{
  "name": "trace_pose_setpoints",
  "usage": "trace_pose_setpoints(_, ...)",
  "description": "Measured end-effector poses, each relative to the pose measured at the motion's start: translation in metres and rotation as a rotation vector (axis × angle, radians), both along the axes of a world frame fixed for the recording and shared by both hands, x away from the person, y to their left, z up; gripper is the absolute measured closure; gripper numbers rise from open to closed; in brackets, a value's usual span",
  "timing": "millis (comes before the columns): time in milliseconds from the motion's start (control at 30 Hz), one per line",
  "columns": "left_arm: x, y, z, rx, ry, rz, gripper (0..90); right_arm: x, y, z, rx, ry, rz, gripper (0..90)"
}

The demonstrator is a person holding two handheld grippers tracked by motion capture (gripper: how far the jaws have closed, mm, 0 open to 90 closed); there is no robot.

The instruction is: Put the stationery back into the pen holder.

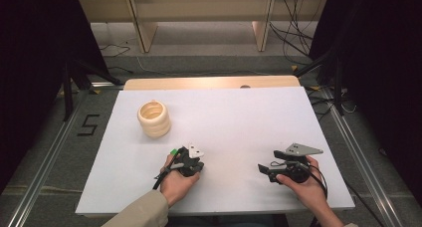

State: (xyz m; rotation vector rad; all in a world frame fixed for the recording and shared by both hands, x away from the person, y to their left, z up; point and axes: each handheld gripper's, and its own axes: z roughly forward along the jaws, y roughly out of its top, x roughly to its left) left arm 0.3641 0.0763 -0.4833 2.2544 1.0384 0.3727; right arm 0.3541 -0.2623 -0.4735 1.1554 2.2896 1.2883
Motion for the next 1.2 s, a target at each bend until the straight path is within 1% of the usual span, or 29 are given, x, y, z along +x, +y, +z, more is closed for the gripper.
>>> trace_pose_setpoints(200,-0.001,0.001,0.002,0.008,0.017,0.004,90.0,0.0,0.0,0.0,0.001,-0.002,0.001,16.7)
trace_pose_setpoints(300,-0.002,0.003,0.003,0.022,0.033,0.002,90.0,0.0,-0.001,0.0,-0.001,0.0,0.0,16.7)
trace_pose_setpoints(533,-0.004,0.006,0.005,0.038,0.053,-0.004,90.0,0.0,-0.001,0.0,0.001,-0.002,-0.001,16.7)
trace_pose_setpoints(633,-0.005,0.009,0.007,0.05,0.075,-0.011,90.0,0.0,-0.001,0.0,0.003,-0.002,-0.002,16.7)
trace_pose_setpoints(667,-0.005,0.009,0.007,0.05,0.075,-0.011,90.0,0.0,-0.001,0.0,0.003,-0.002,-0.002,16.7)
trace_pose_setpoints(700,-0.006,0.011,0.008,0.058,0.087,-0.014,90.0,0.0,-0.001,0.0,0.003,-0.001,-0.001,16.7)
trace_pose_setpoints(800,-0.008,0.013,0.009,0.068,0.098,-0.024,90.0,0.0,-0.001,0.0,0.003,-0.002,-0.001,16.7)
trace_pose_setpoints(867,-0.01,0.017,0.01,0.078,0.116,-0.031,90.0,0.0,-0.001,0.0,0.004,0.0,-0.003,16.7)
trace_pose_setpoints(933,-0.01,0.019,0.011,0.075,0.122,-0.028,90.0,0.0,-0.002,0.0,0.005,0.0,-0.004,16.7)
trace_pose_setpoints(1033,-0.012,0.024,0.012,0.085,0.15,-0.033,90.0,0.0,-0.002,0.0,0.005,0.001,-0.005,16.7)
trace_pose_setpoints(1133,-0.014,0.028,0.013,0.094,0.167,-0.036,90.0,0.0,-0.002,0.0,0.005,0.001,-0.005,16.7)
trace_pose_setpoints(1167,-0.014,0.028,0.013,0.094,0.167,-0.036,90.0,0.0,-0.002,0.0,0.005,0.002,-0.005,16.7)
trace_pose_setpoints(1200,-0.016,0.032,0.014,0.091,0.179,-0.033,90.0,0.0,-0.002,0.0,0.005,0.001,-0.004,16.7)
